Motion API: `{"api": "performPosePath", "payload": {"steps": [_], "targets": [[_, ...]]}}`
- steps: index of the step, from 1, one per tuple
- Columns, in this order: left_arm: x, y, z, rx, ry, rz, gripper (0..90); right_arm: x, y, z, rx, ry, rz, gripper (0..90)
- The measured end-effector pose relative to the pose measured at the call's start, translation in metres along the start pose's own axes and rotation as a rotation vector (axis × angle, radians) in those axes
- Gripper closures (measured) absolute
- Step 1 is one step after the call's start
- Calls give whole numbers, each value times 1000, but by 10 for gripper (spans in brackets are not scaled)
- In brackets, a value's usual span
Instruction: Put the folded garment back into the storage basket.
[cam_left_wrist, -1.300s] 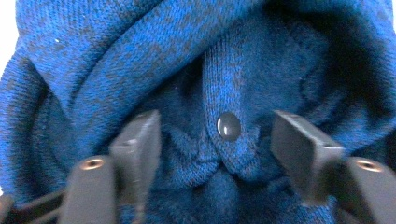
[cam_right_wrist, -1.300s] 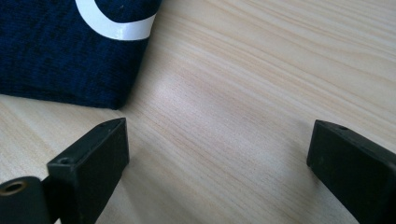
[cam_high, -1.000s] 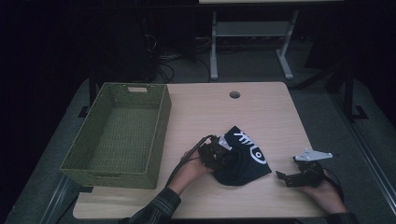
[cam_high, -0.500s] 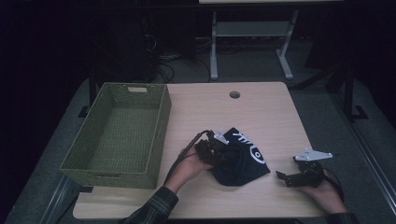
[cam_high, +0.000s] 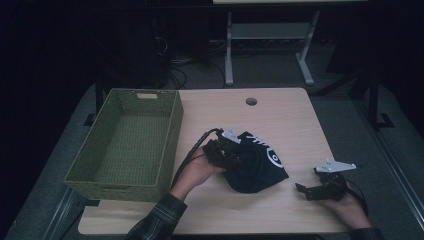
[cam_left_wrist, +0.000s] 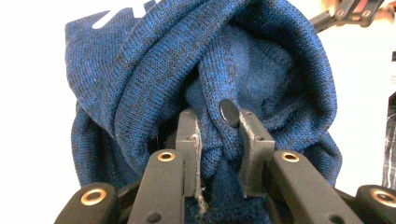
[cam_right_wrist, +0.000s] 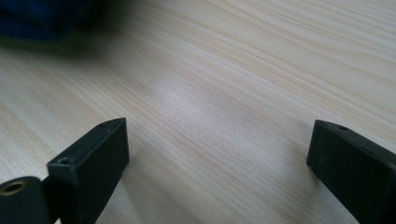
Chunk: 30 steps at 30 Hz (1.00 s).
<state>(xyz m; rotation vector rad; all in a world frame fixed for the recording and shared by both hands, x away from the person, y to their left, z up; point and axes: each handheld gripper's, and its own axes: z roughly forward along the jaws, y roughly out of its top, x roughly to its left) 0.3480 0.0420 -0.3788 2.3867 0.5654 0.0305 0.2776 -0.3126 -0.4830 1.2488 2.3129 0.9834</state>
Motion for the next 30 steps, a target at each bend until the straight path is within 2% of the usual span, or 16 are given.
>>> {"api": "performPosePath", "payload": {"steps": [8,11,13,15,18,23,24,30], "targets": [[4,9,-21,-3,-1,-3,725,0,0,0,0,0,1,53],[7,13,-33,-17,2,-10,725,0,0,0,0,0,2,53],[7,14,-36,-28,6,-15,724,0,0,0,1,0,-1,53],[10,18,-47,-25,16,-2,725,0,0,0,1,0,-2,53],[12,21,-56,-35,26,-12,724,0,0,0,0,0,2,53],[19,23,-76,-40,53,-5,724,0,0,0,1,0,0,53],[19,23,-76,-40,53,-5,724,0,0,0,1,0,0,53],[28,21,-103,-50,100,-17,724,0,0,0,0,0,0,53]]}}
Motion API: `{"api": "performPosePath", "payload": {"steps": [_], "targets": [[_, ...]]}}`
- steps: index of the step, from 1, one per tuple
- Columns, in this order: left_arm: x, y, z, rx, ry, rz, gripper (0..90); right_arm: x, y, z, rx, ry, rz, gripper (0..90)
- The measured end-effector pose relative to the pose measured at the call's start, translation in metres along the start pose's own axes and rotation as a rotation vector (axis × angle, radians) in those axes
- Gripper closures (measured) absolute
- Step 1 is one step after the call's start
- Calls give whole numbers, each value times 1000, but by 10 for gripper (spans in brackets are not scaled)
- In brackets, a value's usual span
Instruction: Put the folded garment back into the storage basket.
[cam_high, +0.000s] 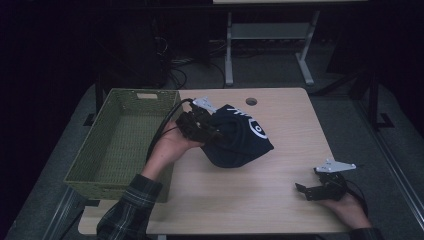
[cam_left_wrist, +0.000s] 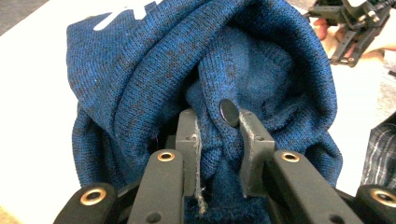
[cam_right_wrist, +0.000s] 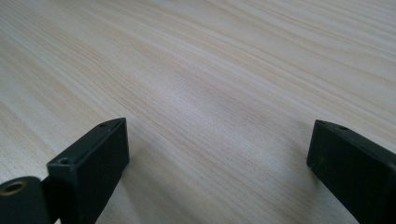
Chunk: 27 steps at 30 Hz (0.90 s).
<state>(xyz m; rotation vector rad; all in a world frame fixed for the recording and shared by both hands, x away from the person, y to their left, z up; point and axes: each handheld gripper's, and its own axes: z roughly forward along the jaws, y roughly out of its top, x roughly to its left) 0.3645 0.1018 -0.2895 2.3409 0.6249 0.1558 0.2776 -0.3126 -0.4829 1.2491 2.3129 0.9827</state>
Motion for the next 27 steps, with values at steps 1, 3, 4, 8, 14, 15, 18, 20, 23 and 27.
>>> {"api": "performPosePath", "payload": {"steps": [1,3,4,8,14,15,18,20,23,27], "targets": [[2,0,-4,0,10,-4,724,0,0,0,1,0,-2,53],[6,-2,-12,-11,26,-20,724,0,0,0,-1,0,0,53],[6,-2,-12,-11,26,-20,724,0,0,0,-1,0,0,53],[16,-5,-29,-14,62,-31,724,0,0,0,1,-1,-4,39],[30,-16,-60,-45,124,-76,724,0,0,1,12,-8,6,11],[32,-18,-64,-52,132,-85,724,0,0,1,12,-8,7,11],[36,-23,-72,-56,152,-97,724,0,0,1,12,-7,6,11],[42,-31,-84,-66,180,-122,724,0,0,1,12,-7,7,11],[48,-40,-95,-73,206,-144,724,0,0,1,13,-7,8,11],[55,-51,-106,-85,234,-177,724,0,0,1,13,-7,8,11]]}}
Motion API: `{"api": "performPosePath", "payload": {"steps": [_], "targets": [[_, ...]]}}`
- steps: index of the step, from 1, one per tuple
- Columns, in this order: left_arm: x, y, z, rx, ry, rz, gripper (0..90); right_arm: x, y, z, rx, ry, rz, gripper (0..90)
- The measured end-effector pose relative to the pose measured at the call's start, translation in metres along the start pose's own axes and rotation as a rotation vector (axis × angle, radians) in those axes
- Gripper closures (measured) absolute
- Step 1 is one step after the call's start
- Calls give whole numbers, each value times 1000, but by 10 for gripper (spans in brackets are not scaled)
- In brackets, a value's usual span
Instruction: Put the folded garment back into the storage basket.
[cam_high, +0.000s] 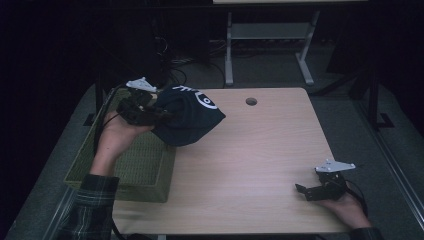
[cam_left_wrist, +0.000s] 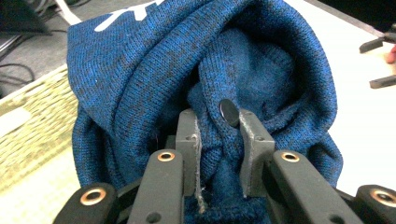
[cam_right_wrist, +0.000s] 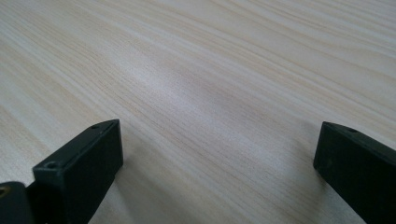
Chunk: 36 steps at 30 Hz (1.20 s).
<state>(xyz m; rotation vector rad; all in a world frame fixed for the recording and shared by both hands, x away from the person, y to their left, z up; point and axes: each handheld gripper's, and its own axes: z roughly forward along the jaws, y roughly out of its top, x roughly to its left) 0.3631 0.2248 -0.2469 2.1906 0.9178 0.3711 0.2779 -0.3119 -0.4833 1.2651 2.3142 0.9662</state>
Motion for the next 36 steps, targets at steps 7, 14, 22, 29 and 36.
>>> {"api": "performPosePath", "payload": {"steps": [7,14,22,29,36], "targets": [[18,-18,-15,-13,58,-54,724,0,0,0,0,1,-1,11],[37,-40,-22,-10,132,-121,724,0,0,0,-1,1,-2,11],[59,-64,-26,3,235,-190,725,0,0,0,0,2,-2,11],[74,-86,-18,25,289,-250,724,0,0,0,0,2,-2,11],[87,-107,-1,65,318,-294,724,0,0,0,0,2,-1,11]]}}
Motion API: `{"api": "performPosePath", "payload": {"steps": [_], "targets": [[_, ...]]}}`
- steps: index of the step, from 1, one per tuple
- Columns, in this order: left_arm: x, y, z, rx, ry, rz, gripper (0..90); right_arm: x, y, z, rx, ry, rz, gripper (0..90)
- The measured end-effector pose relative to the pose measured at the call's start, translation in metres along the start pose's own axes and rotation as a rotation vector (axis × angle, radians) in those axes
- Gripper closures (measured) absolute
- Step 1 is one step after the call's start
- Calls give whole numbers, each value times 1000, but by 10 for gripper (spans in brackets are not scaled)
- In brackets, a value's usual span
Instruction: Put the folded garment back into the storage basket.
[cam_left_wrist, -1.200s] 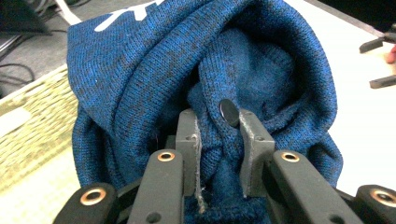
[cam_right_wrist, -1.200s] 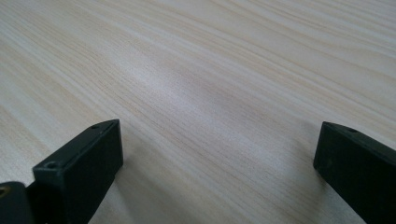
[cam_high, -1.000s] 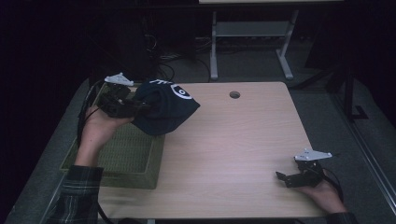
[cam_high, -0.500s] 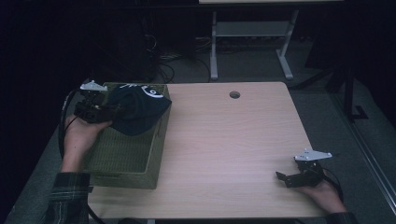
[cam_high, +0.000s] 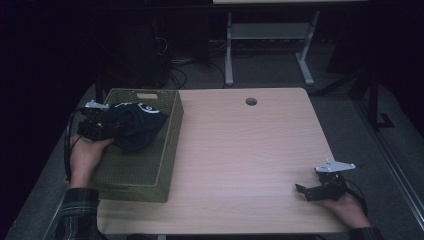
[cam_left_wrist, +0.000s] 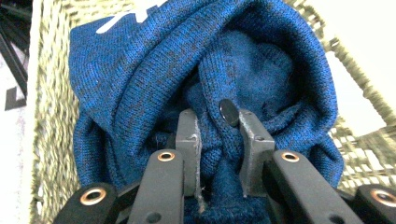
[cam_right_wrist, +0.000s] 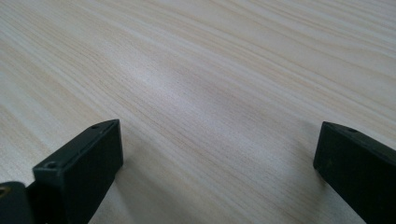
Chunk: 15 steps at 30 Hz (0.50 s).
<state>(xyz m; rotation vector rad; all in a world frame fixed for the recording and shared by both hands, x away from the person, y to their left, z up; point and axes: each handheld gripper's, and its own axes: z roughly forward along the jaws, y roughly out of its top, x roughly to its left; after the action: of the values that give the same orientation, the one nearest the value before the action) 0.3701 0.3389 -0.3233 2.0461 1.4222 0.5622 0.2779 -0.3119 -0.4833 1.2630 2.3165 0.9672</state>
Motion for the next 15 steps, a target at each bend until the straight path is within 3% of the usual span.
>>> {"api": "performPosePath", "payload": {"steps": [15], "targets": [[10,-27,44,81,-19,-56,722,0,0,0,0,0,0,11]]}}
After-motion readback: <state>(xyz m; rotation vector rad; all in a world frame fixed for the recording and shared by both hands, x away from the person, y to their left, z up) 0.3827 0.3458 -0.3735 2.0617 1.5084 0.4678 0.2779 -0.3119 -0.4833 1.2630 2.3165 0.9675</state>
